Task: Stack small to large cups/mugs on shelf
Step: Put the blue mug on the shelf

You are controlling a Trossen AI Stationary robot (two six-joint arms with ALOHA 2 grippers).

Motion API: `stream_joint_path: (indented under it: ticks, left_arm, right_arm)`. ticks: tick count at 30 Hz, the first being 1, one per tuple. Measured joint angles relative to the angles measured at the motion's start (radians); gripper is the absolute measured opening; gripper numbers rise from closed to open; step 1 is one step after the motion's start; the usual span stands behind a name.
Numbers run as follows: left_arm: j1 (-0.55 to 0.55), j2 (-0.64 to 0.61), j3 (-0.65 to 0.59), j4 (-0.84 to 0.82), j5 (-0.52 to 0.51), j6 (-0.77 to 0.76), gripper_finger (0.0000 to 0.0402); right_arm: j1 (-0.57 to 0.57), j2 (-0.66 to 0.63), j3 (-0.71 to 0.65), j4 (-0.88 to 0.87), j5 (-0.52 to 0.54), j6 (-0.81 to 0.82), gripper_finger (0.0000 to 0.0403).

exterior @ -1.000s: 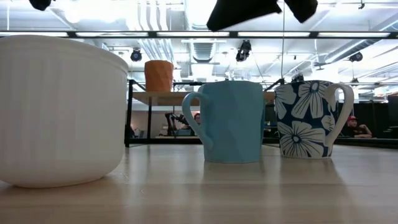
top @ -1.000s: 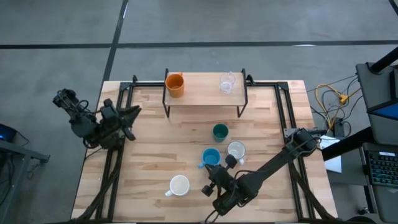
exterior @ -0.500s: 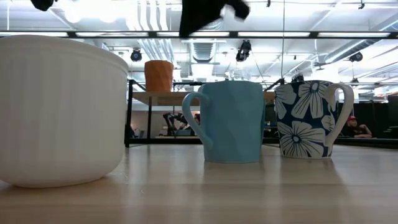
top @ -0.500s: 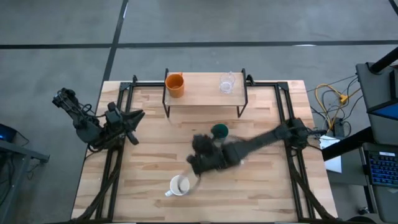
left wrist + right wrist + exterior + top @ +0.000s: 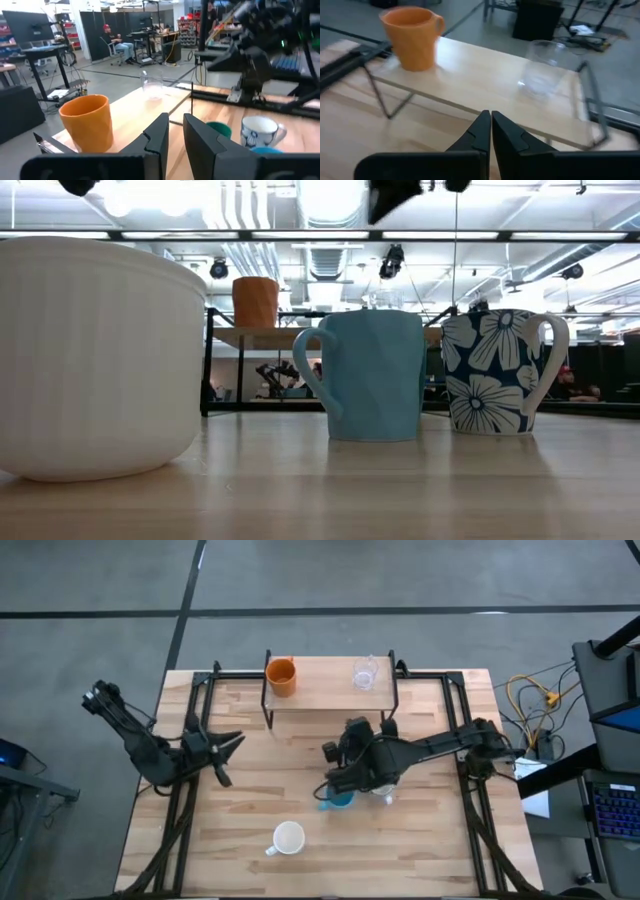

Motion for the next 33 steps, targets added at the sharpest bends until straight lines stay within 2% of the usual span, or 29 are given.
stream_joint_path:
  ticks: [3, 7, 14, 19, 26, 30, 33]
  left_arm:
    - [-0.001, 0.011, 0.000, -0.005, 0.007, 0.002, 0.0043]
    - [0.000, 0.009, 0.001, -0.001, 0.007, 0.003, 0.0043]
    - [0.000, 0.009, 0.001, -0.003, 0.008, 0.003, 0.0043]
    - [0.000, 0.010, 0.001, -0.001, 0.009, 0.003, 0.0043]
    - [0.000, 0.023, 0.001, -0.011, 0.010, 0.005, 0.0043]
    - [0.000, 0.016, 0.001, -0.079, 0.011, 0.007, 0.0043]
    - [0.000, -0.017, 0.002, -0.113, 0.044, 0.007, 0.0043]
  right_arm:
    - [0.006, -0.005, -0.025, -0.109, -0.009, 0.082, 0.0009]
    - [0.009, -0.072, -0.117, -0.109, -0.078, 0.030, 0.0009]
    - [0.031, -0.226, -0.325, -0.116, -0.109, 0.241, 0.0009]
    - [0.094, -0.290, -0.387, -0.112, -0.086, 0.346, 0.0009]
    - [0.201, -0.274, -0.381, -0.094, -0.042, 0.252, 0.0009]
    - [0.266, -0.247, -0.383, -0.093, -0.019, 0.121, 0.0009]
    - [0.312, -0.232, -0.390, -0.098, 0.029, 0.089, 0.0009]
